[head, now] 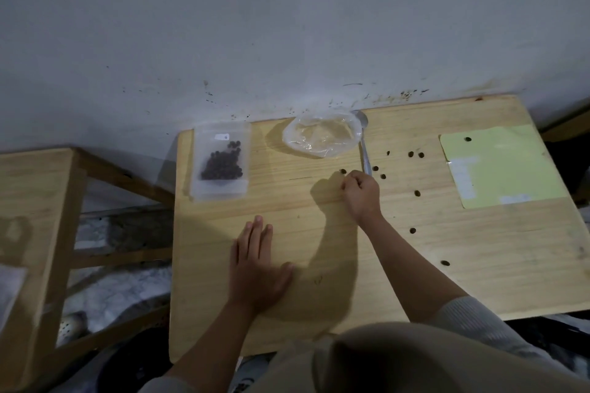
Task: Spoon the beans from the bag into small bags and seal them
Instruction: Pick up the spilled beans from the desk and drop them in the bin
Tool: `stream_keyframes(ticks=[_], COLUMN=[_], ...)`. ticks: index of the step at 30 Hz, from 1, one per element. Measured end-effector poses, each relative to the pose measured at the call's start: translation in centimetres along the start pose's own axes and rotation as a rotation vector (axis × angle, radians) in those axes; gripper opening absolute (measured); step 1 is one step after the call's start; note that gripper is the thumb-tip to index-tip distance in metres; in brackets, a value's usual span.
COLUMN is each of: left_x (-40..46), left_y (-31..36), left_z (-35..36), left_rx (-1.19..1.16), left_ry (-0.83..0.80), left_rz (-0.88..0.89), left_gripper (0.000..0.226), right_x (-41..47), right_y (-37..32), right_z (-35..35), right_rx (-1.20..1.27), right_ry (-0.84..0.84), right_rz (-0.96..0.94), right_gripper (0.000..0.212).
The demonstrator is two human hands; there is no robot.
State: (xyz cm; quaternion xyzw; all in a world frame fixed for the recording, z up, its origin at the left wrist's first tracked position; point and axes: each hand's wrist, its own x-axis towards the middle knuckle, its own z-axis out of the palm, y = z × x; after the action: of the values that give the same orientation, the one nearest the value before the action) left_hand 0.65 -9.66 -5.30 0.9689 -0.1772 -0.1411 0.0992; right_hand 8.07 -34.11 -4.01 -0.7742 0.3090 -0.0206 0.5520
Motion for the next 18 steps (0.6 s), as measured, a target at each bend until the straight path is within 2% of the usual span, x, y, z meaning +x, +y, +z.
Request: stream_keyframes(ticks=[2, 4, 7, 10, 18], left_x=[0.0, 0.0, -0.3, -0.3, -0.2], left_y=[0.1, 0.2, 0.2, 0.3, 0.3], left_z=[-0.2, -0.2, -0.2, -0.2, -0.3], left_rx=[0.007, 0.000, -0.039, -0.049, -0.057], left_ry=[-0.004, 0.000, 0.013, 0.017, 0.017], left_rz=[-0.015, -0.020, -0.009, -0.003, -0.017], left_gripper=[0.085, 0.085, 0.084, 0.083, 0.081], right_x=[0.2, 0.4, 1.0, 1.3, 2.1], right_y=[-0.2, -0.5, -0.3, 0.0, 0.1], right_z=[-0.2, -0.3, -0.4, -0.7, -0.6], right_rx=[-0.042, -0.145, -0.280, -0.335, -0.466], right_ry=[0.014, 0.033, 0.067, 0.052, -0.031], right_rz=[-0.052, -0.120, -0.176, -0.186, -0.234], right_gripper=[0.045, 0.048, 0.040, 0.021, 0.020])
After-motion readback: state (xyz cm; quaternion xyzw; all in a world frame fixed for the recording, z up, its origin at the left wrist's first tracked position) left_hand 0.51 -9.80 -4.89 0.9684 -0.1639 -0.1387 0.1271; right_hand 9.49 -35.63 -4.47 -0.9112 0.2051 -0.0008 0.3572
